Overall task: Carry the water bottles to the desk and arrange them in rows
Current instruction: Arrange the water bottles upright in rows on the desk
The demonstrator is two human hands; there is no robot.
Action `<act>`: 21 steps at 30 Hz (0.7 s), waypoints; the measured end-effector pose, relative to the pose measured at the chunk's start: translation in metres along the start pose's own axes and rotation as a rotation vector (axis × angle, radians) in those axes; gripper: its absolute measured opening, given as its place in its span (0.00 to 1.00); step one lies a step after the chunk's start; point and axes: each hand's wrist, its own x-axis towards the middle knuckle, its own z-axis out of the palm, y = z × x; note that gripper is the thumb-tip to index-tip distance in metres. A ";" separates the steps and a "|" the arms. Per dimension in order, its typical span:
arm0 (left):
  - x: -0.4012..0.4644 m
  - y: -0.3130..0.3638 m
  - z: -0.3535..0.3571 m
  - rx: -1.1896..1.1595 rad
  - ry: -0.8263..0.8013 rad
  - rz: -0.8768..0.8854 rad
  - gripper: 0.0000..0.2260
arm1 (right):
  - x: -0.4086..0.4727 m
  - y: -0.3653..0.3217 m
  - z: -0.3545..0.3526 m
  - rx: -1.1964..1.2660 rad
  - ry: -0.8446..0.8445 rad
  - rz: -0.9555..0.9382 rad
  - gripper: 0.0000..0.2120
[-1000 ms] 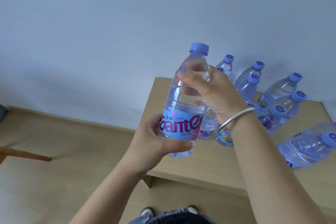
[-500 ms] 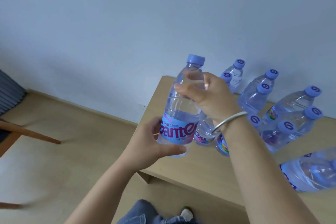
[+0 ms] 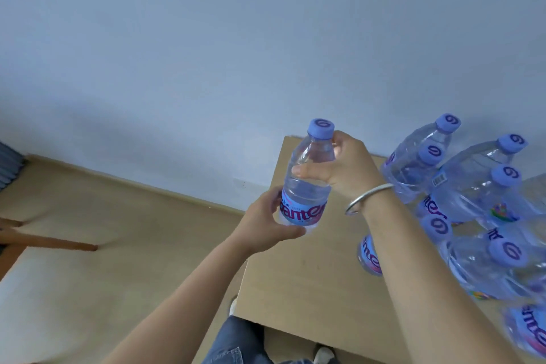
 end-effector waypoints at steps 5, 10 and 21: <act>0.059 -0.008 -0.025 0.021 0.003 0.028 0.30 | 0.039 -0.009 0.002 -0.096 0.000 -0.067 0.18; 0.115 -0.014 -0.038 0.084 -0.048 0.040 0.30 | 0.073 -0.007 0.004 -0.199 0.074 -0.076 0.16; 0.182 -0.020 -0.051 0.162 -0.066 0.046 0.22 | 0.134 0.012 0.024 -0.215 0.186 0.003 0.23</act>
